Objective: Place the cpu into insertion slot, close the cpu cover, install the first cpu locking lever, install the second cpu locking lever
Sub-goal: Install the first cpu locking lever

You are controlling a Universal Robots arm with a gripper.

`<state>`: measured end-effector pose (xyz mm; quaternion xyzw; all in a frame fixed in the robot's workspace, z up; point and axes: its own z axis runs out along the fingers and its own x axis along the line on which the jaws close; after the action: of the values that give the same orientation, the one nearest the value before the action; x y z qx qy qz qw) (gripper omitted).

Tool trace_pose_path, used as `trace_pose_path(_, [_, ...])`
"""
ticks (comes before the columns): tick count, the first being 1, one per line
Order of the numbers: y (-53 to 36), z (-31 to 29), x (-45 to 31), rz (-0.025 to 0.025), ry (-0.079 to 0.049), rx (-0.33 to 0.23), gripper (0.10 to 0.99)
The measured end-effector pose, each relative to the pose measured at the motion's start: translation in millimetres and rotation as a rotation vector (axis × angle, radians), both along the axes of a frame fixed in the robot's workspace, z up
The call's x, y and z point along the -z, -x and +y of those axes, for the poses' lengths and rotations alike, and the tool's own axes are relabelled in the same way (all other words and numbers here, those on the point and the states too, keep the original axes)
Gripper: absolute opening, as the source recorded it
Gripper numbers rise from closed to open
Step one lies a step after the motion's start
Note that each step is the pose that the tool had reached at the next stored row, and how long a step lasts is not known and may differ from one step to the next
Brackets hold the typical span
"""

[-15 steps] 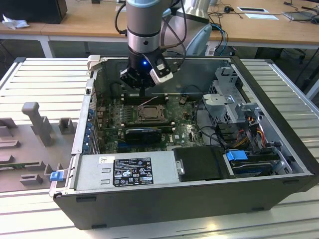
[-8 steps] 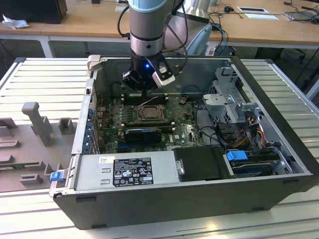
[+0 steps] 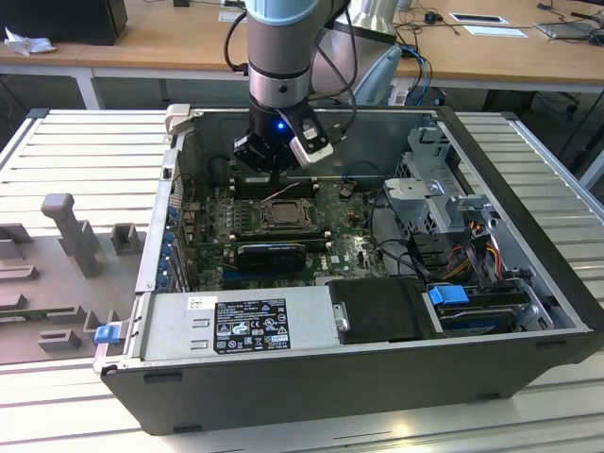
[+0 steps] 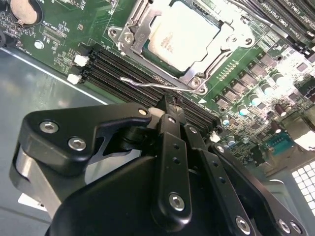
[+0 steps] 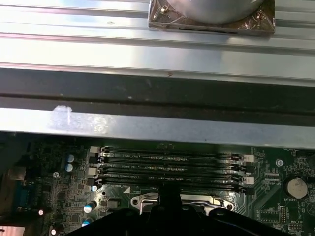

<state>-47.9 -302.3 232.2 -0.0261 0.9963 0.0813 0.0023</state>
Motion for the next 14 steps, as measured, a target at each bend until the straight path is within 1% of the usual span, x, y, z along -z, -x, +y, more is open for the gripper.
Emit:
trace_pose_path(2, [-1.9, 0.0, 0.8, 0.0000, 0.000, 0.000, 0.106])
trace_pose_path(5, [-8.6, 0.7, 4.3, 0.0002, 0.000, 0.000, 0.106])
trace_pose_path(8, [-11.3, 4.2, 5.4, 0.0000, 0.000, 0.000, 0.106])
trace_pose_path(9, [-13.8, 5.6, 6.5, -0.0001, -0.001, 0.000, 0.106])
trace_pose_path(12, [-17.9, 5.7, 8.4, 0.0000, 0.000, -0.003, 0.106])
trace_pose_path(14, [-19.2, 5.4, 9.4, 0.0001, 0.000, -0.003, 0.106])
